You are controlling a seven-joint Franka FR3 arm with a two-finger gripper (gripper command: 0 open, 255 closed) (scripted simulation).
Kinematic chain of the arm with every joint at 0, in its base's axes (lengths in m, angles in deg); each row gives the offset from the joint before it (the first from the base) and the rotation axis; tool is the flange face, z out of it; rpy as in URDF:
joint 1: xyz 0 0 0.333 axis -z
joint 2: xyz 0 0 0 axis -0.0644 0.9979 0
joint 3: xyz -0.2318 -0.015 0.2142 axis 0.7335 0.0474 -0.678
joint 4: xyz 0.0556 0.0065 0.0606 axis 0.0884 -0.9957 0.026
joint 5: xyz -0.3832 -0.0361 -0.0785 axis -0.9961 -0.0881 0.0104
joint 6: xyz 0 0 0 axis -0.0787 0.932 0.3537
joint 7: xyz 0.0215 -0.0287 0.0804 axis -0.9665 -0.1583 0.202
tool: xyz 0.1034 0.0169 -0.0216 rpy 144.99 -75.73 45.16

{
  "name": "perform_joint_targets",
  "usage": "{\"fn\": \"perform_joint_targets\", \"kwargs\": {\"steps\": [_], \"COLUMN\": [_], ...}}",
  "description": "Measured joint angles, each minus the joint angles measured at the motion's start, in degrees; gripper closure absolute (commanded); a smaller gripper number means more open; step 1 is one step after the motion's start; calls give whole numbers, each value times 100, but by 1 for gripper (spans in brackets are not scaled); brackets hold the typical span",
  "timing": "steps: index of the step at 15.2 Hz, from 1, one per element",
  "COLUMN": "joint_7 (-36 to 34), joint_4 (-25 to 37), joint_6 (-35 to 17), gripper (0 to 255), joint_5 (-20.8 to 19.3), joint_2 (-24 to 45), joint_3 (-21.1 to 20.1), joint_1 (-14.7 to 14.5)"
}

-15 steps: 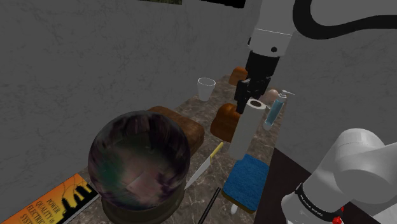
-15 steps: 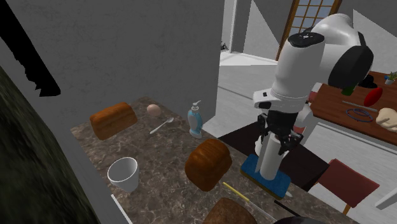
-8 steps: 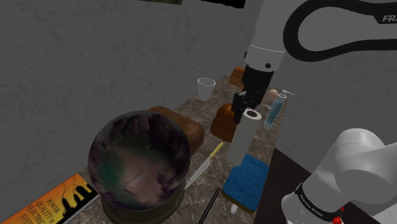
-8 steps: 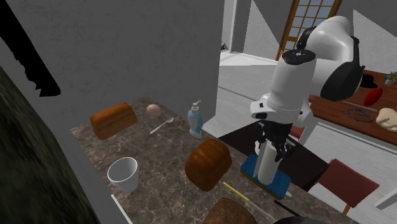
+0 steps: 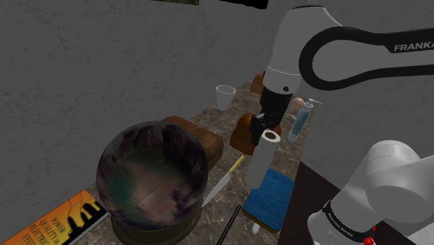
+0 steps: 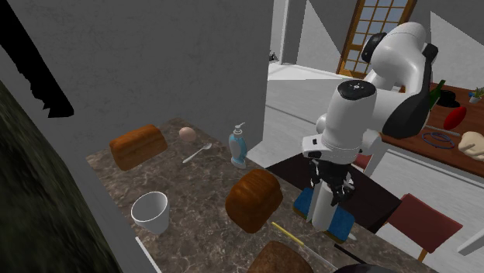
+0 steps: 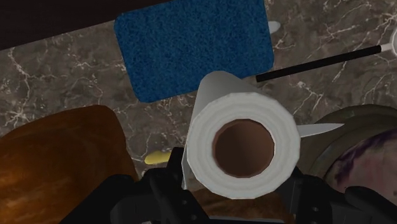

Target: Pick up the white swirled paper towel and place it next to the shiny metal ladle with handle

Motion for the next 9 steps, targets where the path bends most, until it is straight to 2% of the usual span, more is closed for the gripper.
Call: {"fn": "perform_joint_targets", "kwargs": {"steps": [9], "joint_7": [54], "joint_4": [-487], "joint_6": [-777], "gripper": [255], "joint_5": [103], "joint_2": [197], "joint_3": [-92], "joint_1": [-28]}}
